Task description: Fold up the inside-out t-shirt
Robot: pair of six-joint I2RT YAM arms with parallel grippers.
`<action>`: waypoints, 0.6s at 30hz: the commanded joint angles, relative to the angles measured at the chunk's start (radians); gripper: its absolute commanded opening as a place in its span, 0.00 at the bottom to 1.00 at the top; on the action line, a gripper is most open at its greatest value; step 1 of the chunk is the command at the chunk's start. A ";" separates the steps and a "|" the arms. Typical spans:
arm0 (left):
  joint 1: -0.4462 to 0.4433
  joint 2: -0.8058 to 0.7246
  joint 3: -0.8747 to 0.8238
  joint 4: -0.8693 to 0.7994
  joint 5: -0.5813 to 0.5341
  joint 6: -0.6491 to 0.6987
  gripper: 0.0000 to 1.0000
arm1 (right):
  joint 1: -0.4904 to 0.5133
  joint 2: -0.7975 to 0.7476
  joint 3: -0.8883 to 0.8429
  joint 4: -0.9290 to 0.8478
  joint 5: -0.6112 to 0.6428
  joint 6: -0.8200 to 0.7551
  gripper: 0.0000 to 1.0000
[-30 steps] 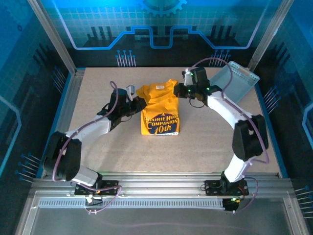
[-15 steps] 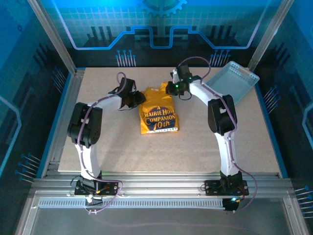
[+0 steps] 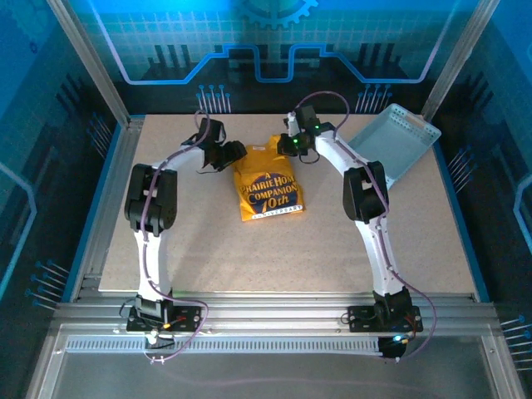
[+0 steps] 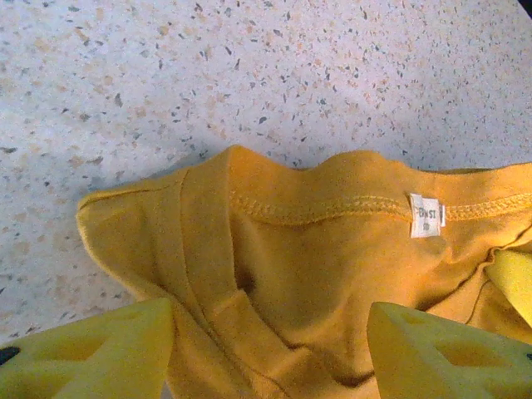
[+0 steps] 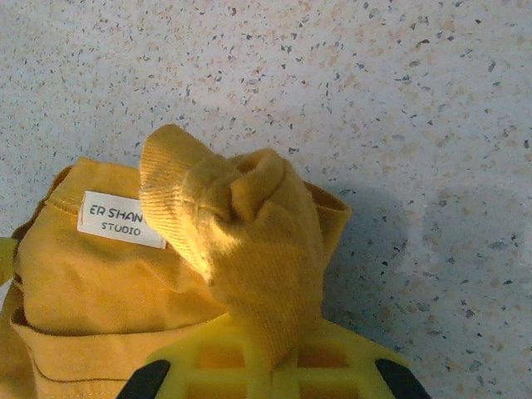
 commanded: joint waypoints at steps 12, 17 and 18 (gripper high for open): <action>-0.008 -0.008 0.001 -0.116 -0.076 -0.009 0.73 | 0.015 0.020 0.057 -0.051 -0.003 -0.045 0.00; -0.010 0.070 0.039 -0.046 0.000 -0.019 0.70 | 0.032 0.018 0.057 -0.058 0.000 -0.048 0.00; -0.011 0.085 0.050 -0.032 0.018 -0.020 0.69 | 0.035 0.018 0.055 -0.059 0.001 -0.048 0.00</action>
